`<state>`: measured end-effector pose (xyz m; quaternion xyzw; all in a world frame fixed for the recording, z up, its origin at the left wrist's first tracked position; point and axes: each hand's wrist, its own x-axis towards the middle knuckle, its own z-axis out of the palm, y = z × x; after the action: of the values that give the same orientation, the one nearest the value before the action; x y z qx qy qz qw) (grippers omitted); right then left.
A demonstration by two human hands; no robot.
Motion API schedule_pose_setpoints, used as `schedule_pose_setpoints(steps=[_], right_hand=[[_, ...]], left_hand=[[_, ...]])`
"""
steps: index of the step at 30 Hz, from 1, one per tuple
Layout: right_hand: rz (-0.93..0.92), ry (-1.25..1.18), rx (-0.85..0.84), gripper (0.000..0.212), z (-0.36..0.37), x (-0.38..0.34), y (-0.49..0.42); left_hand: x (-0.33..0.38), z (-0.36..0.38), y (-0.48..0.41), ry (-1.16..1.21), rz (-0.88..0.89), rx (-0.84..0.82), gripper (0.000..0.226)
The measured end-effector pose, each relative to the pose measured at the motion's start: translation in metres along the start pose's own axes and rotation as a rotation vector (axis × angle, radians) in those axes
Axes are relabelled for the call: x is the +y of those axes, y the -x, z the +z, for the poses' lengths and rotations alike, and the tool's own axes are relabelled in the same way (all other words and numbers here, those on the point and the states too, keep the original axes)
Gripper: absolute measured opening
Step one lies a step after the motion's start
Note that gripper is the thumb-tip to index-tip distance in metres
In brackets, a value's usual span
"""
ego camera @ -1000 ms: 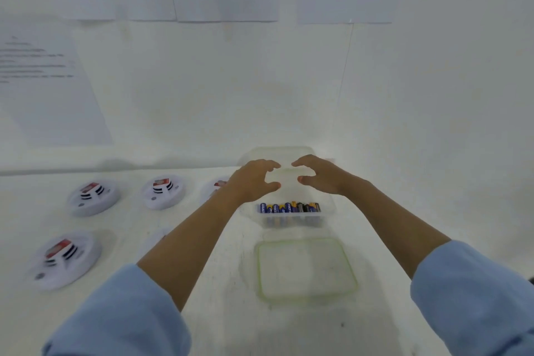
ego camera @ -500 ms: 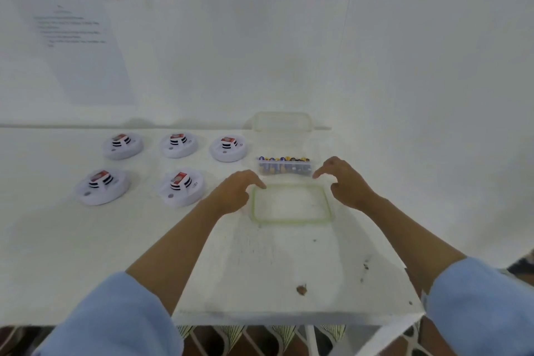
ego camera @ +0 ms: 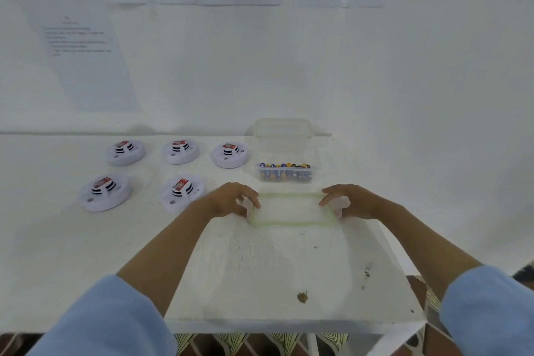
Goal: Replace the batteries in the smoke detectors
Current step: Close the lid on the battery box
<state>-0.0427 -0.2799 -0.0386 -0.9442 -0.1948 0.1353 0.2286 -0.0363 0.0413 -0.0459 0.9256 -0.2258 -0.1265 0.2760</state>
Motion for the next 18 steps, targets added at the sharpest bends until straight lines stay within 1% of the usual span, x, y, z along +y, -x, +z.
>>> schedule_pose_setpoints(steps=[2,4,5,6,8,9,11,13,15,18], right_hand=[[-0.006,-0.092,0.026,0.03,-0.007,-0.002,-0.001],[0.005,-0.294,0.104,0.003,-0.017,-0.007,-0.001],[0.013,-0.432,0.15,0.013,-0.022,-0.009,-0.003],[0.013,-0.552,0.182,0.018,-0.027,-0.01,-0.005],[0.018,-0.661,0.231,0.022,-0.036,-0.016,-0.01],[0.012,-0.689,0.244,0.019,-0.04,-0.02,-0.014],[0.032,-0.757,0.304,0.009,-0.046,-0.028,-0.025],[0.082,-0.79,0.373,0.011,-0.049,-0.034,-0.04],[0.169,-0.815,0.421,0.018,-0.052,-0.038,-0.054],[0.291,-0.856,0.443,0.018,-0.052,-0.037,-0.071]], left_hand=[[0.004,-0.007,-0.003,0.104,-0.003,0.008,0.024],[0.011,-0.016,-0.005,0.276,-0.076,0.058,0.006],[0.012,-0.022,-0.007,0.369,-0.113,0.09,0.008],[0.012,-0.027,-0.01,0.47,-0.137,0.126,0.019],[0.013,-0.037,-0.017,0.684,-0.161,0.191,0.027],[0.014,-0.042,-0.022,0.768,-0.165,0.223,0.028],[0.015,-0.05,-0.033,0.81,-0.188,0.284,0.026],[0.015,-0.057,-0.046,0.814,-0.213,0.321,0.022],[0.012,-0.06,-0.059,0.843,-0.261,0.337,0.016],[0.008,-0.06,-0.074,0.871,-0.355,0.319,0.015]])
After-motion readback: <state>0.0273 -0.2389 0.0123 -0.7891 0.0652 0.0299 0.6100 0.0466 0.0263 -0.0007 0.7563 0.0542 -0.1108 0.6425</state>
